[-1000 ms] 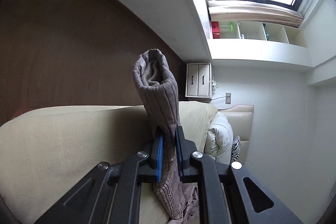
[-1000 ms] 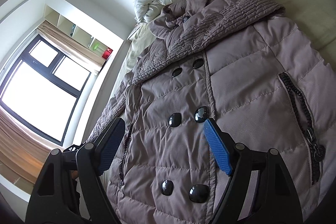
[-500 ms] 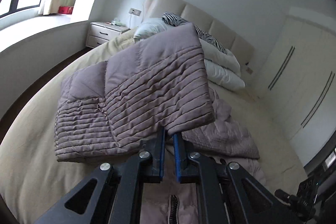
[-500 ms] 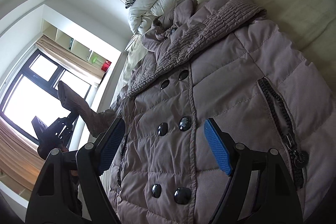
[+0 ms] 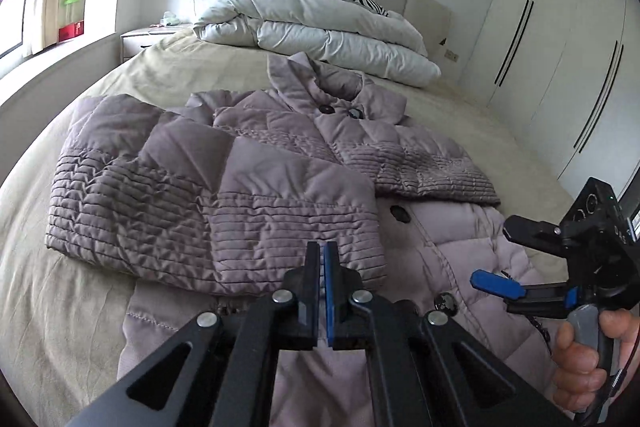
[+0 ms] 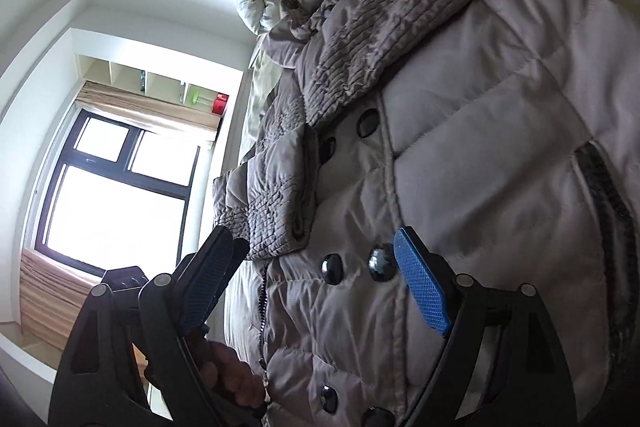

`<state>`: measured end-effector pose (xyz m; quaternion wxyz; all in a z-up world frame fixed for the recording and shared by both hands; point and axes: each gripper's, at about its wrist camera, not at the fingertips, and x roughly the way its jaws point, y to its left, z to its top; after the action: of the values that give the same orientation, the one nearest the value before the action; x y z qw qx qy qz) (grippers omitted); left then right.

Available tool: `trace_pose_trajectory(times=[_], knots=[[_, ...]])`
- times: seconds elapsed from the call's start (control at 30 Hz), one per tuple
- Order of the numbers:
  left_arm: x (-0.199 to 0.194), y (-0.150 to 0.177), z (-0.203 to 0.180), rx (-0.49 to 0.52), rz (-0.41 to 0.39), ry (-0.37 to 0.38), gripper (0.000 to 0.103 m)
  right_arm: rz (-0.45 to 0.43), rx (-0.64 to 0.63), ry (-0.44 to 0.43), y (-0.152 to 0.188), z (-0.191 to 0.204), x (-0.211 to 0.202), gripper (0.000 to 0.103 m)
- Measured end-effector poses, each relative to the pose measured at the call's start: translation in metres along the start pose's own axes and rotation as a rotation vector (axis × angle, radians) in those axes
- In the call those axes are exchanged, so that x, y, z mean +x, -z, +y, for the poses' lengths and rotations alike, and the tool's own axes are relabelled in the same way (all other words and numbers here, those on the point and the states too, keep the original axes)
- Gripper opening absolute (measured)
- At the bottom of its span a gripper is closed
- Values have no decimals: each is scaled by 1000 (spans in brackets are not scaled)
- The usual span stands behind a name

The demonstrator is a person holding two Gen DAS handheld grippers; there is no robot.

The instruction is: Fold large clothes

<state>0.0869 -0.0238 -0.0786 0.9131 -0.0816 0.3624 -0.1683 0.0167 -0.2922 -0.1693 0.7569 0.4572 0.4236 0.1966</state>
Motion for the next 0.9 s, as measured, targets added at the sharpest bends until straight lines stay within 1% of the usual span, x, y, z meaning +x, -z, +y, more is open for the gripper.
trace_pose_trajectory(times=[0.03, 0.07, 0.1, 0.2, 0.27, 0.3, 0.33, 0.37, 0.47, 0.53, 0.63, 0.67, 0.7, 0.73, 0.77, 0.8, 0.83, 0.87, 0.9], knots=[[-3, -1, 7, -19, -10, 5, 10, 20, 5, -17, -4, 5, 12, 83], [-6, -1, 15, -36, -15, 2, 17, 40, 11, -37, -9, 10, 24, 83], [-8, -2, 23, -50, -16, -8, 19, 58, 18, -53, -14, 14, 36, 83], [-10, -7, 50, -101, -23, -30, 19, 118, 56, -71, -24, 23, 73, 83], [-10, -13, 66, -130, -34, -47, 19, 166, 107, -33, -28, 20, 98, 83], [-10, -18, 73, -139, -38, -50, 19, 167, 124, -5, -29, 19, 106, 83], [-7, -22, 79, -141, -29, -62, 21, 168, 130, 0, -32, 22, 112, 83], [0, -25, 84, -141, -3, -72, 24, 173, 126, -8, -33, 25, 118, 83], [25, -27, 101, -174, 98, -67, 24, 197, 91, 10, -34, 39, 136, 84], [34, -22, 108, -197, 126, -64, 24, 217, 58, 20, -34, 50, 149, 84], [42, -14, 114, -213, 150, -57, 24, 231, 64, -8, -38, 54, 165, 83], [44, -13, 114, -214, 154, -56, 24, 236, 69, -10, -39, 55, 171, 80], [44, -11, 115, -219, 157, -54, 25, 237, 64, 3, -41, 56, 176, 66], [44, -11, 118, -231, 156, -47, 25, 238, 42, 29, -39, 60, 182, 57], [43, -11, 120, -248, 152, -36, 26, 246, 11, 54, -38, 66, 187, 34], [40, -11, 123, -266, 148, -21, 27, 252, -22, 75, -37, 70, 189, 27], [37, -11, 126, -285, 142, -2, 28, 251, -53, 85, -36, 77, 189, 25], [31, -11, 128, -306, 130, 21, 33, 248, -88, 92, -36, 85, 188, 21], [25, -10, 130, -326, 112, 44, 39, 243, -124, 93, -37, 94, 184, 20]])
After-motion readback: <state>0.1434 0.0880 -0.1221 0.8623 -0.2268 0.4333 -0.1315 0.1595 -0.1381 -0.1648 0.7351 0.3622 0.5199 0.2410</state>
